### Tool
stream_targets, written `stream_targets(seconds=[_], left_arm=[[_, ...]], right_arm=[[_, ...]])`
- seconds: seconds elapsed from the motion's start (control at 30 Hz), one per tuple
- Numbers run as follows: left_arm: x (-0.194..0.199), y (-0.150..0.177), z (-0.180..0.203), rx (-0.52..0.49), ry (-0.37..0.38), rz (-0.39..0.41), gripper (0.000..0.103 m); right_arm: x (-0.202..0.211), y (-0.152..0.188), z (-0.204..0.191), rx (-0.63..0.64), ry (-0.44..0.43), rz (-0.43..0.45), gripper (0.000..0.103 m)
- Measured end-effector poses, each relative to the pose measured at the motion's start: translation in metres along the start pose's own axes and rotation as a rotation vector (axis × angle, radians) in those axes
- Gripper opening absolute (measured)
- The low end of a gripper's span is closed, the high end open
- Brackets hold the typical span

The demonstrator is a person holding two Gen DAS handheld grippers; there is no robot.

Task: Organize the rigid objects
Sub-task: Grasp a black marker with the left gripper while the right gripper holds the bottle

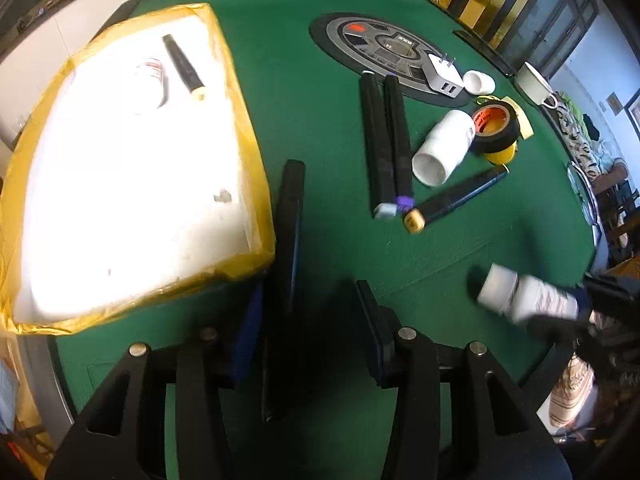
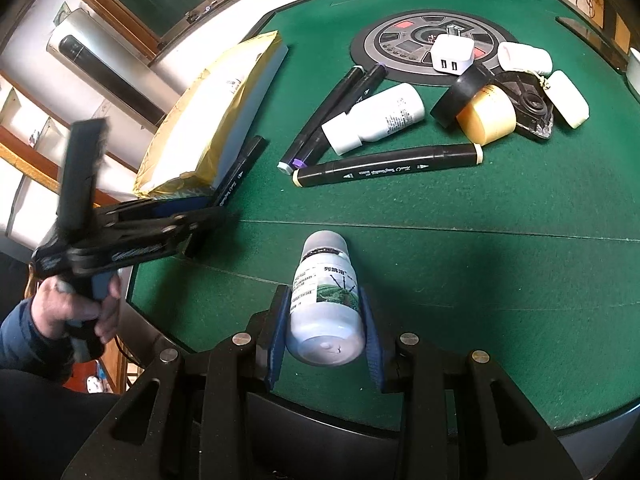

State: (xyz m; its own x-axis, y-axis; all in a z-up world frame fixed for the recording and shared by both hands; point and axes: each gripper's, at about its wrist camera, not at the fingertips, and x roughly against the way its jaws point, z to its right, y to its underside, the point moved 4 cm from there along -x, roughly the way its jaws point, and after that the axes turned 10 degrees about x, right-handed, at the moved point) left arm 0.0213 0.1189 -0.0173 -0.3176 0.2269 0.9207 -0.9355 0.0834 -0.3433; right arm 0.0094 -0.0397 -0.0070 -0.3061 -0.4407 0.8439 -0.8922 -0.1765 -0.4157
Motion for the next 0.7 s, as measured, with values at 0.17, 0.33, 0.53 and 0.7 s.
stream_targets(seconds=[0.17, 0.33, 0.53, 0.7], left_arm=[[-0.003, 0.005, 0.017, -0.057, -0.017, -0.016, 0.013], [-0.003, 0.01, 0.022, -0.08, -0.017, -0.014, 0.013], [-0.003, 0.008, 0.027, -0.097, 0.008, 0.003, 0.013], [-0.001, 0.01, 0.021, -0.01, 0.129, -0.017, 0.013]], right_arm=[[-0.001, 0.0, -0.001, 0.019, -0.009, -0.027, 0.031], [-0.009, 0.002, -0.009, 0.081, 0.006, -0.092, 0.031], [-0.025, 0.004, -0.017, 0.121, 0.029, -0.159, 0.031], [-0.023, 0.004, -0.018, 0.075, -0.033, -0.147, 0.031]])
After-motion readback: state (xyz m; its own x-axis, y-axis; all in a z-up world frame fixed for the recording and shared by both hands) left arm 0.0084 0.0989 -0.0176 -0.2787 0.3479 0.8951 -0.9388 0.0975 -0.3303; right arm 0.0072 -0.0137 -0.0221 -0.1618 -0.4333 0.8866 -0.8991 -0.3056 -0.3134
